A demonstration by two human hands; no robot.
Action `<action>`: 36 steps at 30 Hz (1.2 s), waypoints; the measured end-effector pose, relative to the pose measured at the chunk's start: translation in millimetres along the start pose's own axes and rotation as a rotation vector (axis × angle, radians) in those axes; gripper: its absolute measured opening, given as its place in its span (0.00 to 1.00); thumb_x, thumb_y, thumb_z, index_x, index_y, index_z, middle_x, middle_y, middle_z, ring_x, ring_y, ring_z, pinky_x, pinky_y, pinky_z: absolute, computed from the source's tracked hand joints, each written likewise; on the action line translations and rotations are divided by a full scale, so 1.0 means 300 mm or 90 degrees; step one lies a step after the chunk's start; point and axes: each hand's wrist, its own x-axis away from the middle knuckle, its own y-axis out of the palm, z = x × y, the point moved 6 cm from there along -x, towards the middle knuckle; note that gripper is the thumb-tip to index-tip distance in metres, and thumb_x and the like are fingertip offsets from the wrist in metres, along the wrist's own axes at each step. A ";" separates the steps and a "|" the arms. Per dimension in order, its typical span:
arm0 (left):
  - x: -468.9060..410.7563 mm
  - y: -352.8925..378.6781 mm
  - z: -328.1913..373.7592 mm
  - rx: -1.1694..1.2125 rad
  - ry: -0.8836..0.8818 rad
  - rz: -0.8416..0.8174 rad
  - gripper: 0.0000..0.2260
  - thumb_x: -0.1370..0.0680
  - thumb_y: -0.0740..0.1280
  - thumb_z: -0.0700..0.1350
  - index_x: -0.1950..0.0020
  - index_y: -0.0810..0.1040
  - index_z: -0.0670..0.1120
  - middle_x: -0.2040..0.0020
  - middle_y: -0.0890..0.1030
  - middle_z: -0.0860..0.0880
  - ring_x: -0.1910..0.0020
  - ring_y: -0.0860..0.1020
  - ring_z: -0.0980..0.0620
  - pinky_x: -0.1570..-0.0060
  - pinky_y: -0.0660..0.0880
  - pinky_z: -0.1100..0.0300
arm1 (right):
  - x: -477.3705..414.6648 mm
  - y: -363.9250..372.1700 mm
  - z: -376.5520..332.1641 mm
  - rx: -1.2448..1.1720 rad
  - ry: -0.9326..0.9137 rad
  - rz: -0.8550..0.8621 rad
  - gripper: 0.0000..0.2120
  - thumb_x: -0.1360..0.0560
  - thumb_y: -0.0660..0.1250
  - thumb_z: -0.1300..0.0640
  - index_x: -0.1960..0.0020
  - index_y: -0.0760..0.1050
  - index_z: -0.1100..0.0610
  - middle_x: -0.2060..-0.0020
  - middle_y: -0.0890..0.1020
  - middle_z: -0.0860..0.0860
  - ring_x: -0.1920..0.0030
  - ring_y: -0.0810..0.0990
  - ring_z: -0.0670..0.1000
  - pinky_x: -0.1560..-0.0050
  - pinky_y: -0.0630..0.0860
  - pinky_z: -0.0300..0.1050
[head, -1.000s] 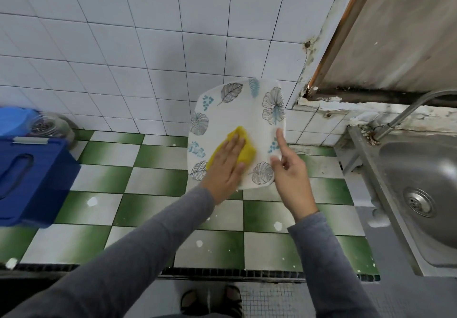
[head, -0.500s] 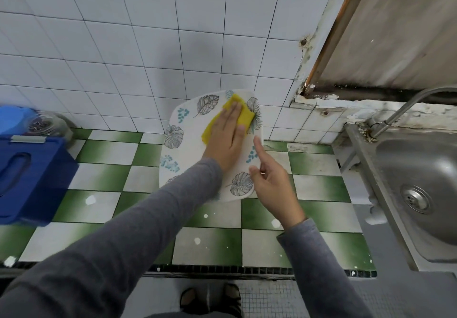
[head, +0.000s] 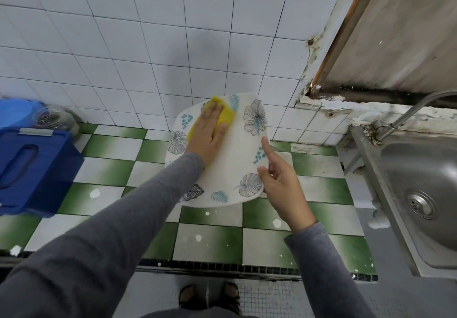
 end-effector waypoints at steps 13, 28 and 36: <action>0.192 0.068 0.186 -0.047 0.185 -0.212 0.40 0.27 0.67 0.64 0.20 0.52 0.58 0.19 0.55 0.53 0.21 0.56 0.47 0.23 0.55 0.48 | -0.146 -0.092 -0.036 -0.249 0.118 0.124 0.27 0.19 0.57 0.72 0.24 0.67 0.52 0.62 0.79 0.48 0.54 0.77 0.54 0.40 0.76 0.53; 0.083 -0.263 0.137 0.445 -0.106 0.056 0.30 0.24 0.73 0.41 0.31 0.69 0.68 0.32 0.73 0.55 0.42 0.76 0.55 0.49 0.78 0.67 | -0.181 -0.082 -0.085 -0.110 0.083 0.012 0.27 0.18 0.62 0.44 0.22 0.58 0.36 0.28 0.69 0.39 0.25 0.65 0.45 0.25 0.62 0.48; 0.105 -0.293 -0.005 0.788 -0.266 -0.037 0.32 0.26 0.71 0.40 0.26 0.68 0.63 0.36 0.81 0.49 0.45 0.83 0.43 0.55 0.82 0.46 | -0.203 -0.140 -0.059 -0.142 0.039 0.039 0.21 0.18 0.63 0.52 0.26 0.68 0.39 0.44 0.82 0.38 0.46 0.80 0.40 0.43 0.78 0.39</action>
